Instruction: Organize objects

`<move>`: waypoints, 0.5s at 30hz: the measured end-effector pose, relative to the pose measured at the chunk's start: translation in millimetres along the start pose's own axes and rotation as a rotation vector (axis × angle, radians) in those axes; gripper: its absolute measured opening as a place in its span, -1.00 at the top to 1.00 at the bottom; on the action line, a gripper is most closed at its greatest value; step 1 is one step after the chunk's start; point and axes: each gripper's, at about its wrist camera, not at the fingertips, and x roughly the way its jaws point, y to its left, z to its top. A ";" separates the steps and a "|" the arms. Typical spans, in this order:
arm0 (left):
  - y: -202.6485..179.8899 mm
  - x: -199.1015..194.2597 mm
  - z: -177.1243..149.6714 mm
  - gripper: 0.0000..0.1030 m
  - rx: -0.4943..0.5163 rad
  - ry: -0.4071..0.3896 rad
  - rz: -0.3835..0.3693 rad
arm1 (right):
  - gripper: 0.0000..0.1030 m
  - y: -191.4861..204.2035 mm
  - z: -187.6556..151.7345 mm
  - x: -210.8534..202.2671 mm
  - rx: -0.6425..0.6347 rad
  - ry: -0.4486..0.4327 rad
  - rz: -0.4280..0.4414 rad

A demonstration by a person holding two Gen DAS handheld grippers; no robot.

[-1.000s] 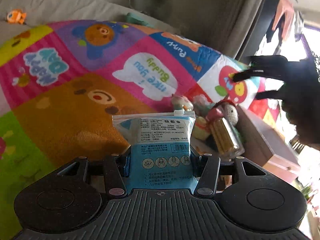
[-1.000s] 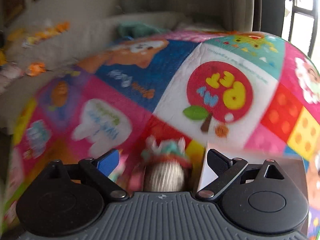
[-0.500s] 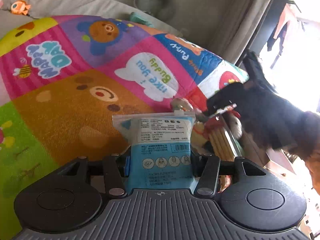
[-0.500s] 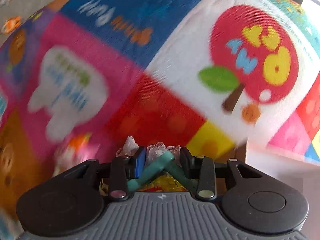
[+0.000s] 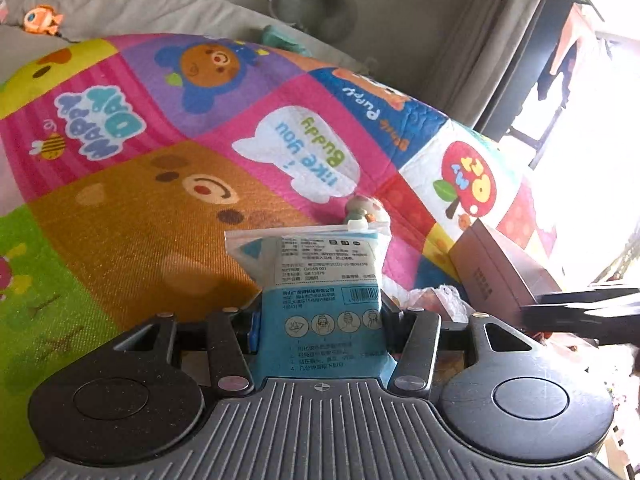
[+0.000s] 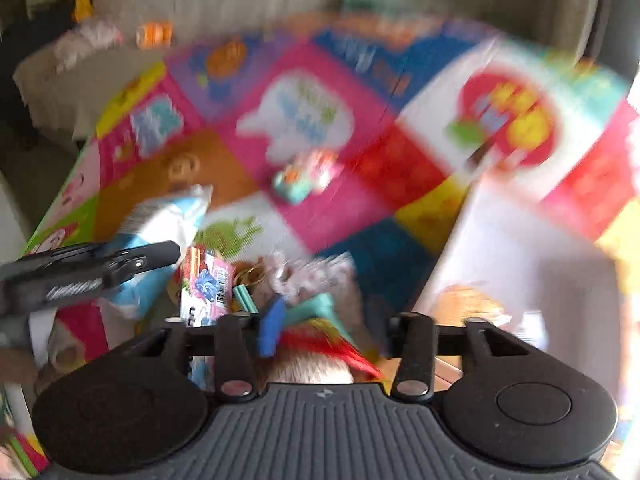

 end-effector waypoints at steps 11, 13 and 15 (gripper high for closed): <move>-22.2 -49.4 -0.2 -0.09 0.035 -0.007 0.050 | -0.08 77.9 -95.3 -49.1 -0.234 -0.192 0.102; -23.9 -65.5 0.1 -0.09 0.033 -0.023 0.071 | 0.04 89.6 -88.8 -40.2 -0.258 -0.192 0.114; -21.3 -79.3 0.8 -0.09 0.017 -0.047 0.087 | 0.04 85.6 -59.7 -30.2 -0.178 -0.183 0.150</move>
